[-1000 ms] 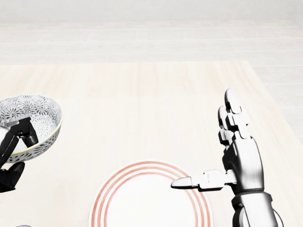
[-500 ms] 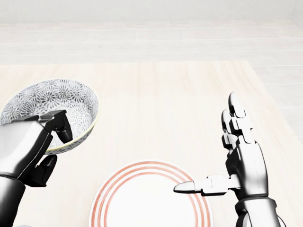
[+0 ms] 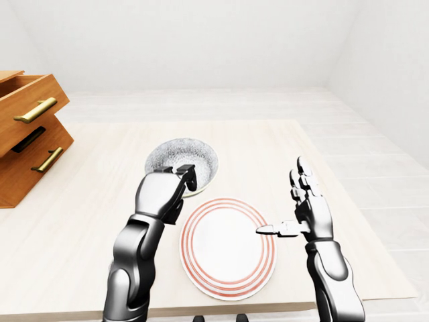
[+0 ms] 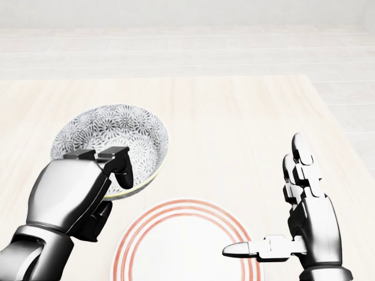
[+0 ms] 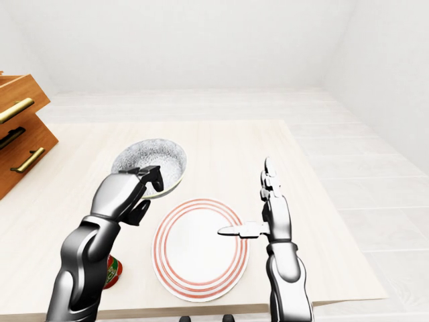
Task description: Put the bowl on the plate.
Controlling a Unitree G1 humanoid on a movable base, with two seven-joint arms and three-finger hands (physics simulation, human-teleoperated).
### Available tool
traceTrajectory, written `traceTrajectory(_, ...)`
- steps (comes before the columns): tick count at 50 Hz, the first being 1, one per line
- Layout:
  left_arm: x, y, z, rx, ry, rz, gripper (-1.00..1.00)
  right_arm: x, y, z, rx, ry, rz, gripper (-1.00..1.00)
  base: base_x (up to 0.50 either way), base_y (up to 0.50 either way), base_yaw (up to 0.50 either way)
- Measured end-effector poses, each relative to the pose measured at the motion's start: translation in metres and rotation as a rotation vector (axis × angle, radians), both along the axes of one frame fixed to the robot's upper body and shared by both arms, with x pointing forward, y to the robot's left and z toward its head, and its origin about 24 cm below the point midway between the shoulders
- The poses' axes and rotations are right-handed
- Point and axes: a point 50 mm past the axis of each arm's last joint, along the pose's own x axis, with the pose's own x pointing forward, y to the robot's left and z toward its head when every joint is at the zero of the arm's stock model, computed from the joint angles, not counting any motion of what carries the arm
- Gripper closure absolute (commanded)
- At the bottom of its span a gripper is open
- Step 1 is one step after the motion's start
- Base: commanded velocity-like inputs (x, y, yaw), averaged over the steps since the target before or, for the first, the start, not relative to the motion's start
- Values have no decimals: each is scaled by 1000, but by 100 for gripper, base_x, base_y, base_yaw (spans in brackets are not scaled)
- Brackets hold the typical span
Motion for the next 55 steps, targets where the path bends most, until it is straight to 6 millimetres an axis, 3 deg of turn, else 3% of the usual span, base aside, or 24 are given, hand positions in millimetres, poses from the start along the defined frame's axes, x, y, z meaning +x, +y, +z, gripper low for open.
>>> traceTrajectory(25, -13, -38, -15, -13, 29, -121, 100, -31, -15, -20, 7, 111, -67, -100, 0, 0, 0)
traceTrajectory(55, -31, -68, -42, -28, 79, -217, 100, -48, -25, -24, 0, 151, -102, -100, 0, 0, 0)
